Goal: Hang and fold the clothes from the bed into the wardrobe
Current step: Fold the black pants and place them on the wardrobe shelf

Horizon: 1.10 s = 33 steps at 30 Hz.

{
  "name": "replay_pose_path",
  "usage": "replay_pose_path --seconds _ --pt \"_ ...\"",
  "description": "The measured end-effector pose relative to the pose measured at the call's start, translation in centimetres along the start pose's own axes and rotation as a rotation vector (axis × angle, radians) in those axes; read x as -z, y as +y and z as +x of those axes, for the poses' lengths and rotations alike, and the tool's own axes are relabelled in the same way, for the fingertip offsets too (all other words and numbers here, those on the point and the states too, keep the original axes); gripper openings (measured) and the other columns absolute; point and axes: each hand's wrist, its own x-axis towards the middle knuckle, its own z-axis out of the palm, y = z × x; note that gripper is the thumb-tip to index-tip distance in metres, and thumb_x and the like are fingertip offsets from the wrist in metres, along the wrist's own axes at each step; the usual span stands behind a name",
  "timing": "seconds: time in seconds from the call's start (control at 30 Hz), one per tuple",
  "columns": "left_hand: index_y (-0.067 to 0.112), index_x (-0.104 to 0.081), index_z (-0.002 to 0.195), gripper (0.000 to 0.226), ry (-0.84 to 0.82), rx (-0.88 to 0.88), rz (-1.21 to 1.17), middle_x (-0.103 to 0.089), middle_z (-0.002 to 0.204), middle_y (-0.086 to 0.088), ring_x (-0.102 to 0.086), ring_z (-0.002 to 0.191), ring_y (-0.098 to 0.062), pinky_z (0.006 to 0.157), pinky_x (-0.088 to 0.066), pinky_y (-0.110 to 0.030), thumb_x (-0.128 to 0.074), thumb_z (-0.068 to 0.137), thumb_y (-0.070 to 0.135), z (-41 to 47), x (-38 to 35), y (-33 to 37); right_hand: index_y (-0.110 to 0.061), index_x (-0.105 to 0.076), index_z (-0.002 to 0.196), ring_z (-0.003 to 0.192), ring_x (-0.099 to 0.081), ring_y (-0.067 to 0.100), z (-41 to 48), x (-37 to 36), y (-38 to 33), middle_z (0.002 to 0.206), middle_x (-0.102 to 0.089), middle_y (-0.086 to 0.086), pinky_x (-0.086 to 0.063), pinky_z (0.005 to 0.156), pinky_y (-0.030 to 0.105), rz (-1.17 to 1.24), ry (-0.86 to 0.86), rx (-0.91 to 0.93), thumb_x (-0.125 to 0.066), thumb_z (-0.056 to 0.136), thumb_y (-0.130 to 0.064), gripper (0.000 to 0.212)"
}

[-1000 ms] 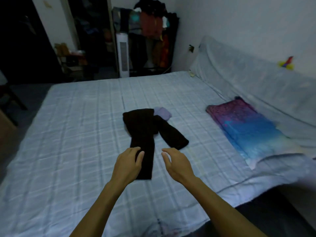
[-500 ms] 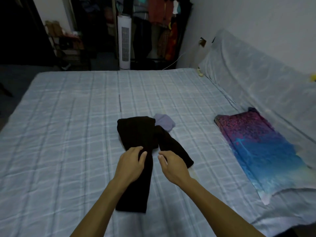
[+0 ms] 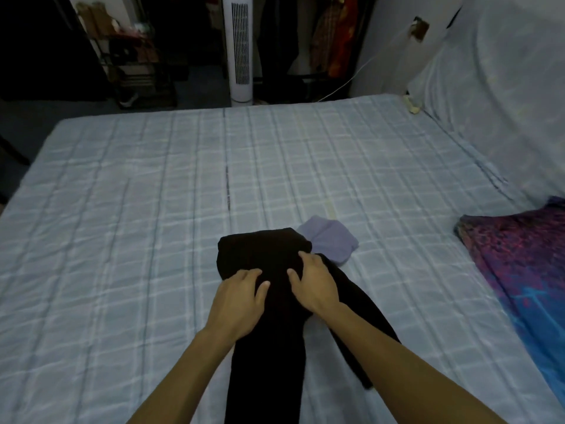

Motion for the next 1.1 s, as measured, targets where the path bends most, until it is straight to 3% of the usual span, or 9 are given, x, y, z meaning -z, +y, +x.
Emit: replay_pose_path --seconds 0.2,0.3,0.4,0.53,0.67,0.8,0.93,1.03,1.1 --pt "0.016 -0.045 0.137 0.044 -0.047 -0.022 0.090 -0.054 0.132 -0.004 -0.053 0.115 -0.016 0.101 -0.040 -0.032 -0.037 0.099 0.038 7.5 -2.9 -3.4 -0.008 -0.026 0.143 0.123 -0.047 0.032 11.3 -4.4 1.3 0.136 -0.048 0.016 -0.043 0.099 0.049 0.073 0.015 -0.364 -0.051 0.082 -0.065 0.087" --pt "0.014 -0.043 0.138 0.045 -0.053 -0.004 0.080 -0.051 0.135 -0.005 -0.051 0.119 -0.018 0.103 -0.039 -0.033 -0.038 0.099 0.037 9.9 -4.0 -5.6 -0.003 -0.036 0.139 0.114 -0.056 0.030 14.1 -6.5 2.2 0.127 -0.057 0.014 -0.047 0.094 0.040 0.227 -0.084 -0.507 -0.060 0.084 -0.052 0.077" --pt "0.009 -0.046 0.136 0.045 0.019 0.035 0.050 -0.052 0.134 -0.012 -0.052 0.119 -0.023 0.103 -0.040 -0.036 -0.040 0.099 0.033 12.4 -4.7 -7.4 -0.009 -0.060 0.118 0.095 -0.061 0.016 12.8 -8.5 2.5 0.108 -0.066 0.001 -0.050 0.081 0.029 0.258 -0.046 -0.287 -0.062 0.084 -0.038 0.045" --pt "0.011 -0.041 0.139 0.055 0.064 0.159 0.073 -0.046 0.138 -0.016 -0.047 0.122 -0.029 0.103 -0.037 -0.041 -0.041 0.096 0.045 14.9 -6.0 -8.0 -0.015 -0.065 0.109 0.087 -0.060 0.010 7.0 -10.1 2.2 0.097 -0.066 -0.002 -0.050 0.076 0.024 0.291 0.127 0.111 -0.063 0.079 -0.031 0.034" --pt "0.023 -0.014 0.149 0.096 -0.121 0.419 -0.008 -0.017 0.155 -0.016 -0.024 0.139 -0.034 0.110 -0.025 -0.054 -0.043 0.076 0.078 15.2 -8.0 -8.4 -0.015 -0.066 0.100 0.076 -0.058 0.012 1.1 -11.8 3.2 0.084 -0.064 -0.001 -0.046 0.070 0.023 0.171 0.174 0.488 -0.062 0.075 -0.030 0.030" --pt "0.024 -0.005 0.150 0.118 -0.385 0.524 -0.031 -0.034 0.149 -0.014 -0.037 0.133 -0.035 0.106 -0.035 -0.047 -0.053 0.062 0.085 13.2 -8.3 -8.9 -0.019 -0.064 0.098 0.071 -0.051 0.010 -3.2 -12.5 4.0 0.079 -0.060 -0.003 -0.039 0.068 0.022 0.067 -0.025 0.694 -0.060 0.079 -0.032 0.024" --pt "0.010 -0.046 0.130 0.069 -0.632 0.454 0.190 -0.055 0.128 -0.012 -0.055 0.110 -0.026 0.092 -0.046 -0.035 -0.062 0.080 0.055 10.8 -7.4 -9.7 -0.017 -0.061 0.072 0.059 -0.051 0.010 -3.3 -10.2 3.6 0.065 -0.059 -0.004 -0.047 0.057 0.030 0.226 -0.016 0.463 -0.052 0.082 -0.025 0.015" --pt "0.011 -0.054 0.119 0.036 -0.648 0.334 0.193 -0.060 0.119 -0.009 -0.057 0.101 -0.022 0.082 -0.045 -0.029 -0.054 0.090 0.033 8.1 -6.7 -9.5 -0.017 -0.064 0.080 0.070 -0.055 0.007 -1.7 -7.9 3.1 0.076 -0.063 -0.006 -0.046 0.065 0.025 0.279 0.156 0.142 -0.046 0.086 -0.026 0.021" --pt "0.016 -0.058 0.113 0.024 -0.594 0.282 0.002 -0.062 0.113 -0.001 -0.056 0.097 -0.015 0.082 -0.043 -0.026 -0.052 0.090 0.026 6.0 -5.7 -9.3 -0.018 -0.066 0.092 0.083 -0.059 0.012 -0.3 -7.1 3.2 0.088 -0.064 -0.003 -0.047 0.072 0.027 0.253 0.084 0.001 -0.047 0.091 -0.025 0.020"
